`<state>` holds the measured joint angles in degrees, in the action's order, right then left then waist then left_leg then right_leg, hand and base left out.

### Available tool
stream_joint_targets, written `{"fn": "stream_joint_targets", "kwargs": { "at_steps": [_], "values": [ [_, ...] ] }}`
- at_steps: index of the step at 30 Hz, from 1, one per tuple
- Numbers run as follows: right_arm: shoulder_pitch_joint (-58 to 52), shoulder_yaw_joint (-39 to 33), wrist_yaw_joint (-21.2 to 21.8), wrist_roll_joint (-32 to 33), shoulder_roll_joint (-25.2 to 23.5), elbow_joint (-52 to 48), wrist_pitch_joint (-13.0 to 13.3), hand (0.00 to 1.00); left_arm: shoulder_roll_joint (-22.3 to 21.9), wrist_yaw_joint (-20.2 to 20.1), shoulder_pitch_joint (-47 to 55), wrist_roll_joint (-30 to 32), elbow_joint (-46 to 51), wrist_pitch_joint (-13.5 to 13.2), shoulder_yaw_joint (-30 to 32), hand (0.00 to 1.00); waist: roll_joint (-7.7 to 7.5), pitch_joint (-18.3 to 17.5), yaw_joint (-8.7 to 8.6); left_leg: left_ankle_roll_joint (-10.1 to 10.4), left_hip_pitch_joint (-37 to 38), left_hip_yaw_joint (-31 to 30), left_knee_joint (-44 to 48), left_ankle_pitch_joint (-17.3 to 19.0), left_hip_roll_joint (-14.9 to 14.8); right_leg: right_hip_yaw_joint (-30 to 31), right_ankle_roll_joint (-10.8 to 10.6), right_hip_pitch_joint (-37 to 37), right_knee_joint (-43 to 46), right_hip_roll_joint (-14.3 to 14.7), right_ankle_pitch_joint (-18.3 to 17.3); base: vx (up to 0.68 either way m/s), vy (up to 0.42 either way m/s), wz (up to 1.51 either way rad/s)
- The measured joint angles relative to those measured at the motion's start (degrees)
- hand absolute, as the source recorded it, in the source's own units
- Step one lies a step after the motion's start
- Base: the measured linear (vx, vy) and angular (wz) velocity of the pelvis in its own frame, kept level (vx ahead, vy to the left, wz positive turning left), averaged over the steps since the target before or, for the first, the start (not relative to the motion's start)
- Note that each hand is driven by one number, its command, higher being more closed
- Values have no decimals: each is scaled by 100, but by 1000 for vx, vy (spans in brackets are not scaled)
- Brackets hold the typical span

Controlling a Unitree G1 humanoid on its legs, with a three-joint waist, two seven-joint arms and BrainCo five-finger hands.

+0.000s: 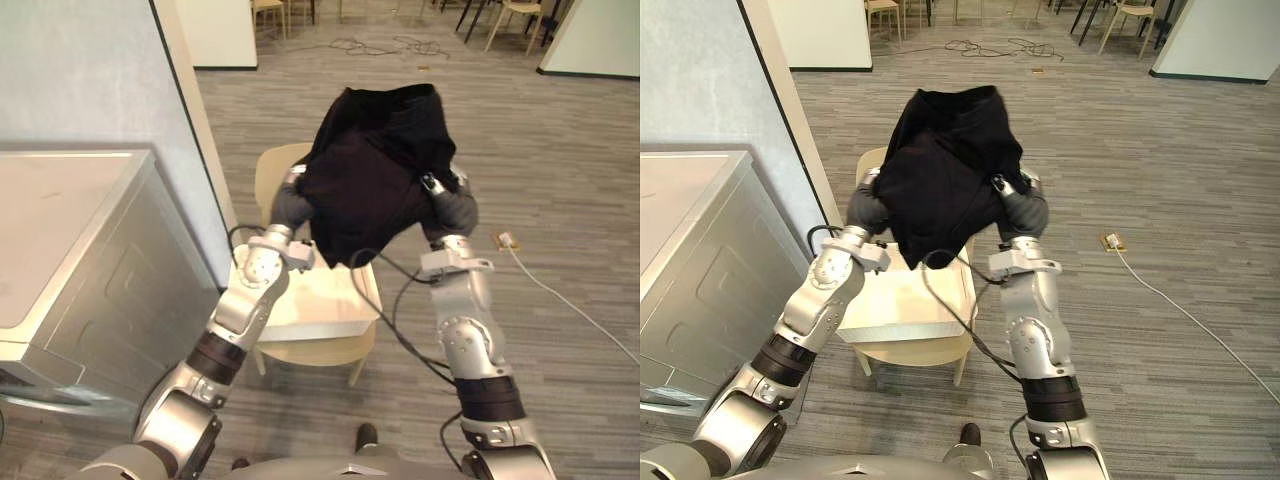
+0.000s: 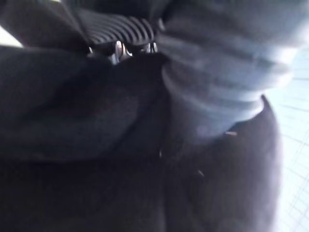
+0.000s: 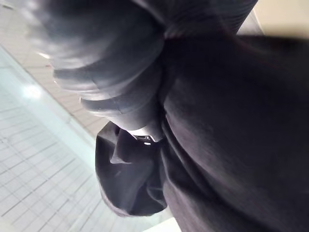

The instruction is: Pick up the laundry basket with both hands and put the clothes into the washing machine.

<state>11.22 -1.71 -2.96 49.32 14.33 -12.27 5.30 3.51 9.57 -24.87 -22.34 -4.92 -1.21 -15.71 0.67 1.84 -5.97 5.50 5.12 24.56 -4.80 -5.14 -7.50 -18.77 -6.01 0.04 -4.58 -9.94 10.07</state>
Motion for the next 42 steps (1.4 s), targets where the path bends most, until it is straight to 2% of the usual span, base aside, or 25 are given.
{"fn": "stream_joint_targets", "kwargs": {
  "at_steps": [5,7,11,18,25,29,31,34,42],
  "values": [
    [-611,-287,148,-34,-30,-3,-206,0,-18,-27,647,-5,296,-1,450,100,-10,-43,-2,0,12,-28,-2,0,0,-18,-12,21,13,-2,-20,-1,-8,2],
    [-864,-443,150,-238,-47,-2,-312,0,-13,-43,891,-9,433,-3,753,100,-11,-44,3,1,22,-29,-3,0,0,-10,-33,26,16,-2,-38,0,0,0],
    [-1218,-1044,154,-253,-172,-2,-326,0,3,3,1265,-9,434,-6,1473,100,-27,-150,2,6,33,-28,-4,5,-2,-4,-37,30,16,1,-73,0,0,0],
    [-1795,-1290,267,-255,-522,-2,-459,0,-18,1,2019,-8,674,-6,1942,100,-143,-254,76,35,62,-30,-5,30,-2,9,2,38,44,-6,-125,0,0,0],
    [-2264,-1866,338,-489,-865,145,-565,0,-35,-55,2578,-11,1222,-14,2559,100,-132,-334,96,31,39,-105,-5,45,6,-51,-23,39,90,-27,-185,6,-8,5],
    [-2578,-2287,371,-917,-1190,705,-641,0,-265,-242,3139,-131,1549,-26,2975,100,-134,-368,111,29,21,-131,-3,51,8,-77,-21,42,90,-29,-185,17,-11,4],
    [-2852,-2589,375,-1369,-1466,1085,-697,0,-433,-345,3535,-234,1647,-58,3166,100,-122,-374,120,24,23,-204,-3,57,11,-137,-18,91,93,-36,-190,13,-9,13],
    [-3203,-2900,372,-1733,-1716,1671,-740,0,-696,-500,4105,-301,1732,-75,3311,100,-114,-377,130,20,49,-321,-4,78,17,-259,-50,186,142,-65,-304,10,-4,22],
    [-3752,-2929,371,-1603,-2000,2203,-817,0,-1041,-677,5256,-391,1703,-30,3246,100,-88,-365,303,22,115,-451,-1,174,5,-538,-118,293,554,-184,-619,-2,6,16]
  ]
}}
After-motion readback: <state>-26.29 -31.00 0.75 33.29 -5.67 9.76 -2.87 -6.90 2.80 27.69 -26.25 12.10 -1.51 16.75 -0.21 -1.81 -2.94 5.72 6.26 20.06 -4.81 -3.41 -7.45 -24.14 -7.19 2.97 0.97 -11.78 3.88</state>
